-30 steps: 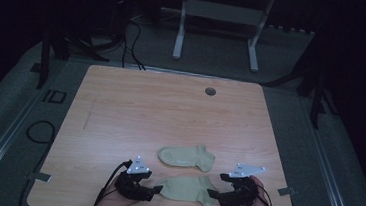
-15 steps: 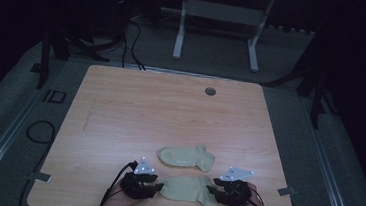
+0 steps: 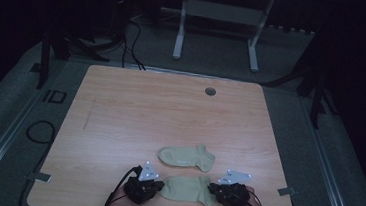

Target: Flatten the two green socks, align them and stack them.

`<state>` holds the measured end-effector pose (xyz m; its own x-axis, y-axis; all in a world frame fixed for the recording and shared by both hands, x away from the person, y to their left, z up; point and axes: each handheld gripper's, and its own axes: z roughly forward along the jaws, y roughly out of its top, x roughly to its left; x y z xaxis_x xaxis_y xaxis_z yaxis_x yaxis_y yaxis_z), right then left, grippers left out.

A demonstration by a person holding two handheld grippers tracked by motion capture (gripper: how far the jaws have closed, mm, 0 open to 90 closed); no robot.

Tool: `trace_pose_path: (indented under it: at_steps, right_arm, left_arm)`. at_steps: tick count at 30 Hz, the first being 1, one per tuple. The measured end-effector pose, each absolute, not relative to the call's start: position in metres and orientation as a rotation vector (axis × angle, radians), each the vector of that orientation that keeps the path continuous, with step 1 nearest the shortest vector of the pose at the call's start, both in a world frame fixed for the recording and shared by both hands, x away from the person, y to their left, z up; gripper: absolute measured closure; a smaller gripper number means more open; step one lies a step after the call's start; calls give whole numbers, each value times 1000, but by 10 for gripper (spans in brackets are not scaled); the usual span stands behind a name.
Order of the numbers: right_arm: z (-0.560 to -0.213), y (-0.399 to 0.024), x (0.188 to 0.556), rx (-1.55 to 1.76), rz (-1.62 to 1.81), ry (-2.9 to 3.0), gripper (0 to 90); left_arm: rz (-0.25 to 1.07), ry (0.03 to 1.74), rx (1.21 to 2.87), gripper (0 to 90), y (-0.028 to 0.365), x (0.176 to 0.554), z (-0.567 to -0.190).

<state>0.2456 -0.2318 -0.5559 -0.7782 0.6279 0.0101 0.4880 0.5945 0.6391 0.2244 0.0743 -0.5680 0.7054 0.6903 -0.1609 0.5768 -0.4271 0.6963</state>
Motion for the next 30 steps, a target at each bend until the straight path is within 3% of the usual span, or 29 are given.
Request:
trace_pose_path:
  at_steps: [10, 19, 30]
  right_arm:
    - [-545, -234, 243, 975, 985, 2617, 847]
    - [-509, -232, 238, 905, 1076, 2563, 847]
    - [-474, -234, 260, 912, 1155, 2491, 846]
  left_arm:
    - [187, 957, 2092, 876, 80, 220, -555]
    - [231, 929, 2045, 876, 88, 219, -523]
    - [280, 939, 2027, 876, 96, 243, -488]
